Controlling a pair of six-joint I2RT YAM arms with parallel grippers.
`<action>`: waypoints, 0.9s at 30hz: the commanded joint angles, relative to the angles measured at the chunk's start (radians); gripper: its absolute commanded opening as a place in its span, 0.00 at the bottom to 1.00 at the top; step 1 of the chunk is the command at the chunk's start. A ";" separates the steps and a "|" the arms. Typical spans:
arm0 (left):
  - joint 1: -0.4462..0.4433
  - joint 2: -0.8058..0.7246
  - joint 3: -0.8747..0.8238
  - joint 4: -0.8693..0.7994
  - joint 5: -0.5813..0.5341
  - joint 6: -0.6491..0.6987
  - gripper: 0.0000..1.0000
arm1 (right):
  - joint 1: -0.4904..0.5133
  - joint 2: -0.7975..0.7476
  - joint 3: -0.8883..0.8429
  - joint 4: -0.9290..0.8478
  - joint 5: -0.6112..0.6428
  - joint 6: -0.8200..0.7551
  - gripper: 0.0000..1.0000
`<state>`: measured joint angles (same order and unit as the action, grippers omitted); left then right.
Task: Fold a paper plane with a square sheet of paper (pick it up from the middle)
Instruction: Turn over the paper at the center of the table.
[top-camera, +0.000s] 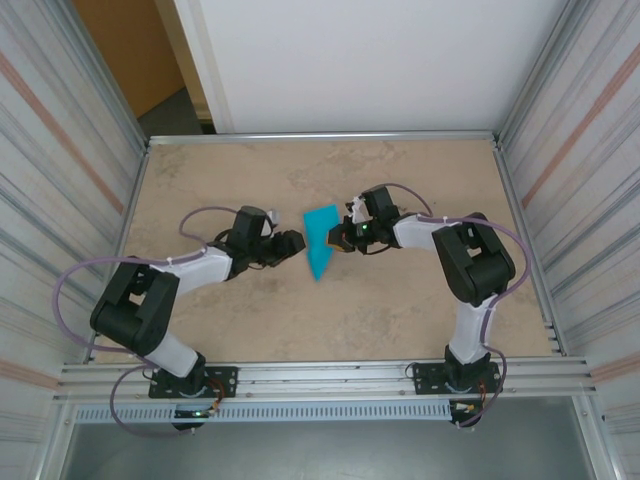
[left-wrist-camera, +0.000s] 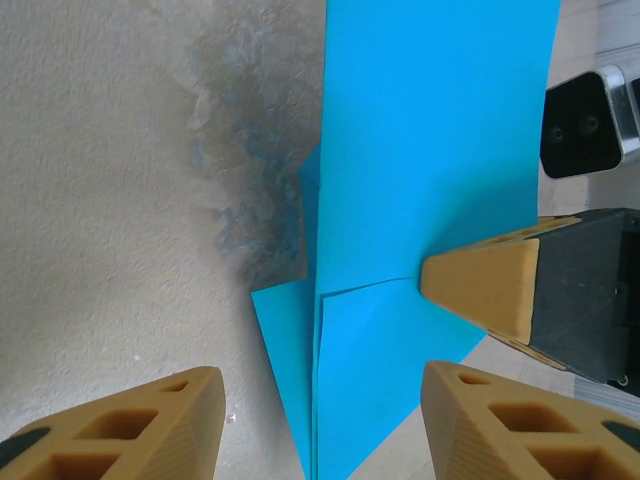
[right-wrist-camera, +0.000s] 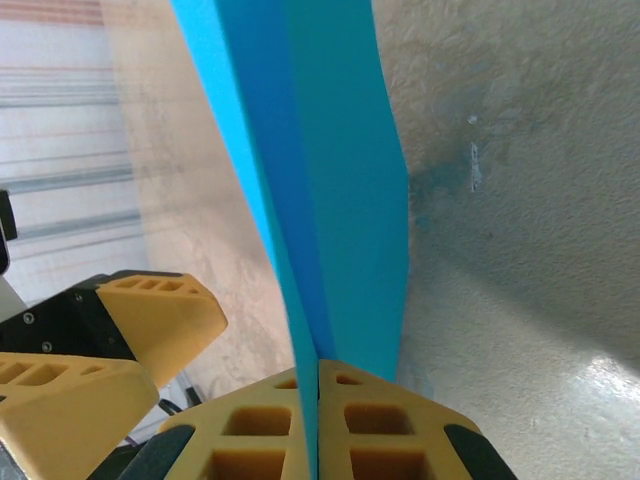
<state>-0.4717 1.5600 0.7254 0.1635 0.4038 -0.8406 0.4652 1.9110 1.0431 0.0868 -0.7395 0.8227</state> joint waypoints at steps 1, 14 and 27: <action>-0.005 0.022 0.018 0.025 0.008 -0.015 0.53 | 0.009 0.027 0.042 -0.013 -0.030 -0.025 0.07; -0.022 0.072 0.051 0.047 0.024 -0.022 0.34 | 0.025 0.089 0.103 -0.118 0.007 -0.065 0.07; -0.070 0.200 0.161 0.042 0.053 -0.039 0.17 | 0.018 0.093 0.104 -0.142 0.037 -0.053 0.11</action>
<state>-0.5354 1.7351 0.8425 0.2127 0.4393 -0.8696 0.4839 1.9987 1.1358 -0.0280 -0.7223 0.7776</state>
